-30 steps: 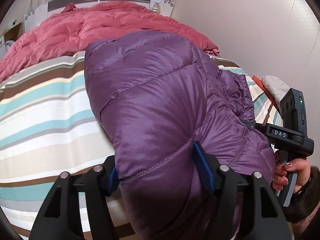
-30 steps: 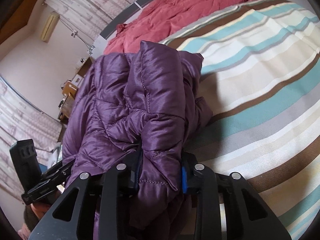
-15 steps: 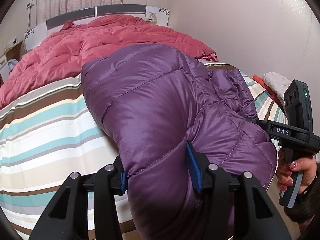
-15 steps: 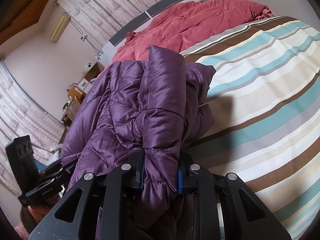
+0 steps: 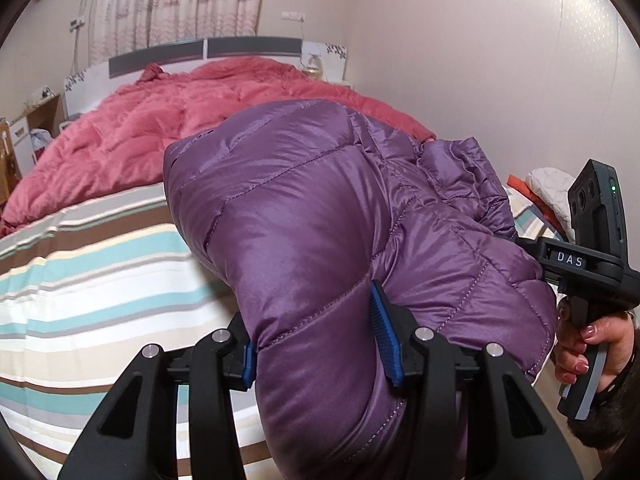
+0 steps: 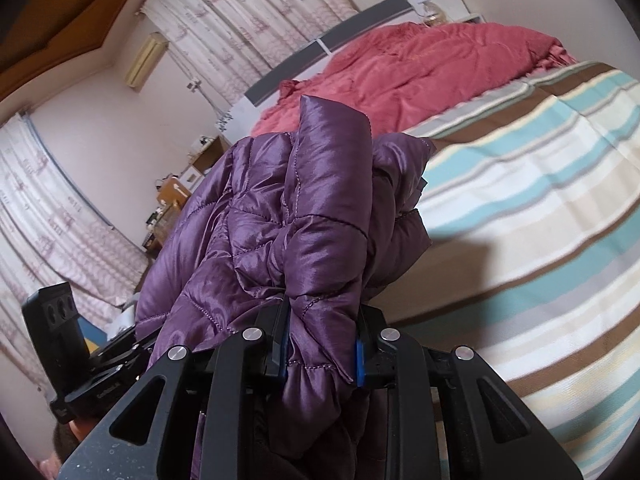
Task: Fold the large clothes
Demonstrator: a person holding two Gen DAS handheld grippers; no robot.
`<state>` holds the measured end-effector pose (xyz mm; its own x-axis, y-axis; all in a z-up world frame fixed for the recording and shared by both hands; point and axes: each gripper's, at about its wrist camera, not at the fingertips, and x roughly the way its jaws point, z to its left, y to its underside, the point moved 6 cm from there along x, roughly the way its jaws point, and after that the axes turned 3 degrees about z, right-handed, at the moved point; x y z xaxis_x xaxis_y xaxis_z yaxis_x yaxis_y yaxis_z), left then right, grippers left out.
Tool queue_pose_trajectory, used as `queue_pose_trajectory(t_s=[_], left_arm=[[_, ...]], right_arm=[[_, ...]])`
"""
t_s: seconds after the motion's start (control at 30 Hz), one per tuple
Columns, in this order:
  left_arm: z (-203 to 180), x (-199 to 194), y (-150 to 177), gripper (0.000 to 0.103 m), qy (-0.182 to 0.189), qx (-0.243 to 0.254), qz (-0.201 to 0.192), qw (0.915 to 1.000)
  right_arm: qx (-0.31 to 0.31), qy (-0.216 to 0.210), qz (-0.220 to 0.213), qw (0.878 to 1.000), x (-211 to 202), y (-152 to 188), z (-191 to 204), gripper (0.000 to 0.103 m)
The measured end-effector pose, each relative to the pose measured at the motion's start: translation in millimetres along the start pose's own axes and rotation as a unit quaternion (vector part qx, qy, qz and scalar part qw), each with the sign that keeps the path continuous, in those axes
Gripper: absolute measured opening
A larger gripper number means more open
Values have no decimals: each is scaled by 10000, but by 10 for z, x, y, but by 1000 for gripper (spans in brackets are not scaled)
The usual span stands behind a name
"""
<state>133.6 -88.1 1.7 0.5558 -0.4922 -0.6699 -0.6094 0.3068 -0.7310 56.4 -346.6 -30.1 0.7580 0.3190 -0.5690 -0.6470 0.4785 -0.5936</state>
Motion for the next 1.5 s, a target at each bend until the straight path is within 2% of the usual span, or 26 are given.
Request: queue_pose_trajectory(t_s=[0.3,0.5,0.63,0.87,1.0,1.07,1.13,1.2,1.37,1.47,1.5], left_arm=[[663,-355,12,46,-530,-367,-340,9973],[1274,-511,132,46,-1010,-752,-416,9912],[1634,-547,222,46,-1257,-958,-427,9865],[2196,-395,305,46,-1526,-1320,-414,9785],[2468,-167,405,47,-1645,-1385,-292,9762],[2596,-12,490,48,-1668,-1399,-116,9759],[2719,133,593,54,-1640,-1507,-33,9749],[2761,165,688,56,-1563,-1577,-59,9750],[2722,204,711,59,-1637,-1526,-40,9746],[2629,119,723,61,-1677,-1533,-8,9738],[2610,87,730,63,-1706,-1526,-9,9735]], right_arm=[[-439,-412,150,9981,413,-108,622,23],[-764,-711,446,9935,929,-74,1069,23],[-936,-874,630,9898,1265,-29,1319,23],[-1251,-886,737,9854,1751,-9,1622,23],[-1217,-696,840,9866,2101,4,1608,23],[-1271,-406,959,9864,2270,66,1555,24],[-1363,-146,977,9857,2345,109,1494,28],[-1436,117,1128,9831,2428,159,1452,31],[-1437,294,1202,9819,2471,236,1396,33],[-1362,433,1126,9833,2389,238,1408,45],[-1382,481,1077,9834,2341,239,1419,45]])
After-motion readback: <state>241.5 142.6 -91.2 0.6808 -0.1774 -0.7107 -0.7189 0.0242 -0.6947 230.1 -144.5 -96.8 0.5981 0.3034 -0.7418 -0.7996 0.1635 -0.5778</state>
